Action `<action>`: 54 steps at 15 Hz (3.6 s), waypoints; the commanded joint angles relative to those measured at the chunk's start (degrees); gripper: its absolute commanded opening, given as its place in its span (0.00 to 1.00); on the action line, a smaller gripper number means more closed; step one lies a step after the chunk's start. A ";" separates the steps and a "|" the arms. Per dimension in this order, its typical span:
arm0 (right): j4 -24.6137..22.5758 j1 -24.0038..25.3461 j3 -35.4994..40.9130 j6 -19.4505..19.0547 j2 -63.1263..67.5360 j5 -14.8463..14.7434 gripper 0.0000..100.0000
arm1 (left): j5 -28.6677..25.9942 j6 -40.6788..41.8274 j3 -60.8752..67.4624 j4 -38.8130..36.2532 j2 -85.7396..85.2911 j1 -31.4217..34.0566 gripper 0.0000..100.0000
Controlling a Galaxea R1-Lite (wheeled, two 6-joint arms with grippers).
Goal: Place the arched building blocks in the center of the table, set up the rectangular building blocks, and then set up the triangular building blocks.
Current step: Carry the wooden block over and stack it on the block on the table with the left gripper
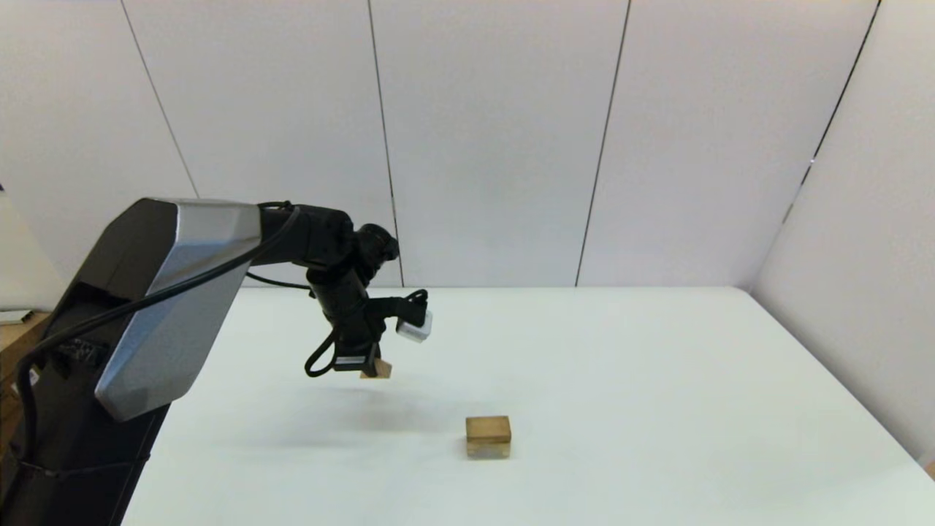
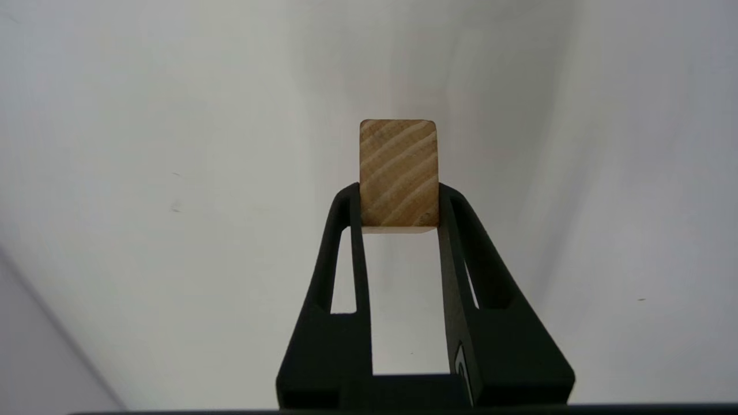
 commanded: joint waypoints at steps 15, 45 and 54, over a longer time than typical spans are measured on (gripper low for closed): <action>-0.02 0.01 0.00 -0.03 -0.01 0.03 1.00 | 0.03 -17.61 -0.11 0.52 -2.25 -18.45 0.00; -0.02 0.01 0.00 -0.03 -0.01 0.03 1.00 | 0.29 -21.83 -0.11 -4.23 0.38 -22.32 0.00; 0.06 0.01 0.00 -0.03 -0.01 0.03 1.00 | 3.45 -21.83 -0.11 -3.08 -0.32 -23.02 0.00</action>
